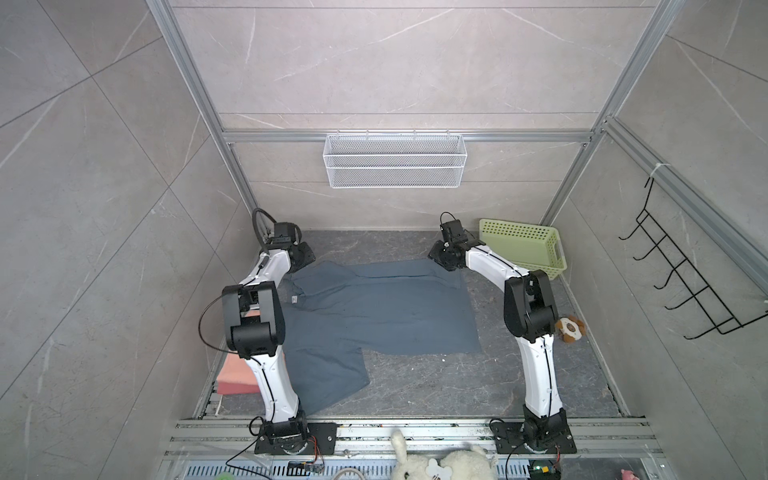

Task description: Fold and stack the t-shirts

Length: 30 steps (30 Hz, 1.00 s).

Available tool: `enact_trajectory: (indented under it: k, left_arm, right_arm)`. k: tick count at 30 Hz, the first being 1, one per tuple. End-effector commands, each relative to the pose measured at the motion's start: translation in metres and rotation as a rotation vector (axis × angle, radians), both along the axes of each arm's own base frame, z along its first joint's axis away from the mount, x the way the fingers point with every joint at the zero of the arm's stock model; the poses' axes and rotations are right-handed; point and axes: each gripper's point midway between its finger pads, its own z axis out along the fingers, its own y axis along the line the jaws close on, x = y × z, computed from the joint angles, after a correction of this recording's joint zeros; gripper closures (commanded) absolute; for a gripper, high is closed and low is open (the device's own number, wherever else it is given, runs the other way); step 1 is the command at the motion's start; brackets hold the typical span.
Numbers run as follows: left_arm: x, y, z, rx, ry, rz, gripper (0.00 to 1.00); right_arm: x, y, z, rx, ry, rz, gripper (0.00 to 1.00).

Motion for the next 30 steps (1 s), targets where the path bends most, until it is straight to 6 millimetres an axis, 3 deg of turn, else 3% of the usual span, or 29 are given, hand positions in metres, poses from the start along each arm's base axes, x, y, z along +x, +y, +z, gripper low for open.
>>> enact_trajectory:
  k: [1, 5, 12, 21, 26, 30]
  left_arm:
    - [0.009, -0.031, -0.009, 0.02, 0.051, -0.082, 0.51]
    - [0.021, -0.046, -0.027, 0.03, 0.071, -0.099, 0.51]
    - [0.021, -0.041, -0.051, 0.069, 0.115, -0.078, 0.51]
    - [0.024, -0.037, -0.043, 0.1, 0.086, -0.07, 0.5]
    - [0.029, -0.039, -0.054, 0.092, 0.117, -0.073, 0.51]
    - [0.029, -0.046, -0.057, 0.079, 0.122, -0.084, 0.59]
  right_arm:
    - [-0.013, 0.016, -0.024, 0.032, 0.101, 0.07, 0.47]
    - [-0.027, 0.018, -0.042, -0.002, 0.16, 0.091, 0.48]
    - [-0.048, 0.016, -0.05, -0.054, 0.203, 0.13, 0.49]
    - [-0.068, 0.01, -0.054, -0.123, 0.231, 0.164, 0.5]
    - [-0.066, 0.006, -0.051, -0.147, 0.219, 0.161, 0.5]
    - [-0.057, 0.006, -0.047, -0.156, 0.201, 0.149, 0.5]
